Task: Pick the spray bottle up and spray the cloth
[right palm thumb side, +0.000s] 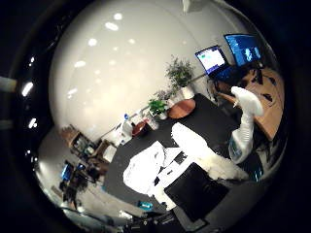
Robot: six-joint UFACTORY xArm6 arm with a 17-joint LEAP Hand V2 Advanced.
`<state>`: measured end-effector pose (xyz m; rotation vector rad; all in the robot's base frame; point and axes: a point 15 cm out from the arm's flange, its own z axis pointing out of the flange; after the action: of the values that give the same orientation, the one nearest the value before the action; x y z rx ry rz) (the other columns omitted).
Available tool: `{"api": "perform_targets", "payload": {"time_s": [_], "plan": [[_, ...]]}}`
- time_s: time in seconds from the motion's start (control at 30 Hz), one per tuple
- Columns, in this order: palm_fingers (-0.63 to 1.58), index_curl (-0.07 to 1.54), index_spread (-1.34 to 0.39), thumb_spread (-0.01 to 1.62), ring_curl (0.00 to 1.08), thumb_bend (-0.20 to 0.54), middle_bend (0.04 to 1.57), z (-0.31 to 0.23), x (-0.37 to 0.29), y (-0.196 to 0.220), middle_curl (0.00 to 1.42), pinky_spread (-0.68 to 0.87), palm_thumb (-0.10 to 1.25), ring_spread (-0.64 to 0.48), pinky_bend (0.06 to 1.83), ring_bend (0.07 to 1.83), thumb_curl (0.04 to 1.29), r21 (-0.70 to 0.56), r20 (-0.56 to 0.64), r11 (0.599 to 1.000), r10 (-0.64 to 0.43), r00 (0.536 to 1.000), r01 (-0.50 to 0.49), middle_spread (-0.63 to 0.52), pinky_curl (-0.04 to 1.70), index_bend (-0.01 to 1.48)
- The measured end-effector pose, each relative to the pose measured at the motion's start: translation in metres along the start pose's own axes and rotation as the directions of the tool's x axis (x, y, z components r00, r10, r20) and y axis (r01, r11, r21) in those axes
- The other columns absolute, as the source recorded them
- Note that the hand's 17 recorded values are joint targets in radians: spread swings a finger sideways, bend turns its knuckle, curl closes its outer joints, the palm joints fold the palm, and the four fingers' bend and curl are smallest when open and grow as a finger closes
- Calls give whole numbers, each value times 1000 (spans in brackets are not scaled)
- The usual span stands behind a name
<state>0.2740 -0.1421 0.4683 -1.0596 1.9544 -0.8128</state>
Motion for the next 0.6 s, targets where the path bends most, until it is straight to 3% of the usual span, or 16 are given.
{"api": "perform_targets", "payload": {"time_s": [0.3,0.6], "plan": [[293,343,-314,959,211,-27,185,10,59,-3,269,638,673,315,863,296,492,22,-57,995,99,993,-98,147,147,189],[282,334,-278,986,219,-27,184,26,82,12,264,628,651,321,909,318,495,64,32,973,221,975,-223,179,143,183]]}}
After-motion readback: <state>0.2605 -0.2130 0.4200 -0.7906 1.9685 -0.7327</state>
